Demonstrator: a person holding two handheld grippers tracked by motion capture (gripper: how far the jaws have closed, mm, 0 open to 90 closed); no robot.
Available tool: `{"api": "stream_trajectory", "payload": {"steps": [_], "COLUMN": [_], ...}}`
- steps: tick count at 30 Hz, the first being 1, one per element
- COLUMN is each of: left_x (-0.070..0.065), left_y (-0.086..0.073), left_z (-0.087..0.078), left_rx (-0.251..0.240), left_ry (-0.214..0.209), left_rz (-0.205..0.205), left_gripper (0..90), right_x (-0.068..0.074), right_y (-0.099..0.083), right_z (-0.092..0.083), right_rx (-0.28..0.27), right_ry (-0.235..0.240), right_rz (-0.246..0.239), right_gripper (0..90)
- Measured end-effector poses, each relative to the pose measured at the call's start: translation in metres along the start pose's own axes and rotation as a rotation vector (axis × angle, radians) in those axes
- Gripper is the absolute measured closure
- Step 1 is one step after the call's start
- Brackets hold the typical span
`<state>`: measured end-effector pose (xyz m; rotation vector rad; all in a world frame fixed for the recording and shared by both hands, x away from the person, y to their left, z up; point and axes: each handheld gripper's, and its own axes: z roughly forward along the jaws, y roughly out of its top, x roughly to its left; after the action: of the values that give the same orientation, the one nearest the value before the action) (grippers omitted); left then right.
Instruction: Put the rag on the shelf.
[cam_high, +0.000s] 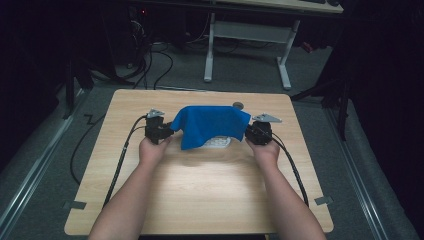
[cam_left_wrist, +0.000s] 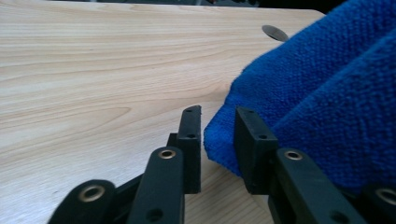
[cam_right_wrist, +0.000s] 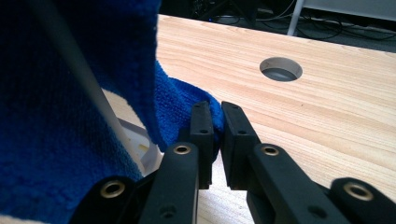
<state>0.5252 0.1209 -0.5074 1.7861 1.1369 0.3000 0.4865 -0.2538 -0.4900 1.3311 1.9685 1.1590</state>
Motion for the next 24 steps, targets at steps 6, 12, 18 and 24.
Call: {"api": "stream_trajectory", "payload": {"steps": [6, 12, 18, 24], "left_x": [0.002, 0.006, 0.009, 0.009], "left_y": [0.003, 0.008, 0.014, 0.026], "left_z": [-0.008, -0.015, -0.024, -0.037], "left_rx": [-0.017, -0.032, -0.051, -0.087], "left_ry": [0.023, 0.034, 0.057, 0.080], "left_rz": [0.007, 0.011, 0.018, 0.034], "left_gripper": [69.3, 68.0, 66.4, 63.1], "right_x": [0.001, -0.004, -0.009, -0.018], "right_y": [0.004, 0.012, 0.021, 0.034], "right_z": [-0.001, -0.005, -0.013, -0.024], "right_rx": [0.001, -0.014, -0.034, -0.061], "right_ry": [0.008, -0.011, -0.024, -0.045], "right_rz": [-0.016, -0.020, -0.017, -0.017], "right_gripper": [78.0, 73.5, 69.6, 64.1]}}
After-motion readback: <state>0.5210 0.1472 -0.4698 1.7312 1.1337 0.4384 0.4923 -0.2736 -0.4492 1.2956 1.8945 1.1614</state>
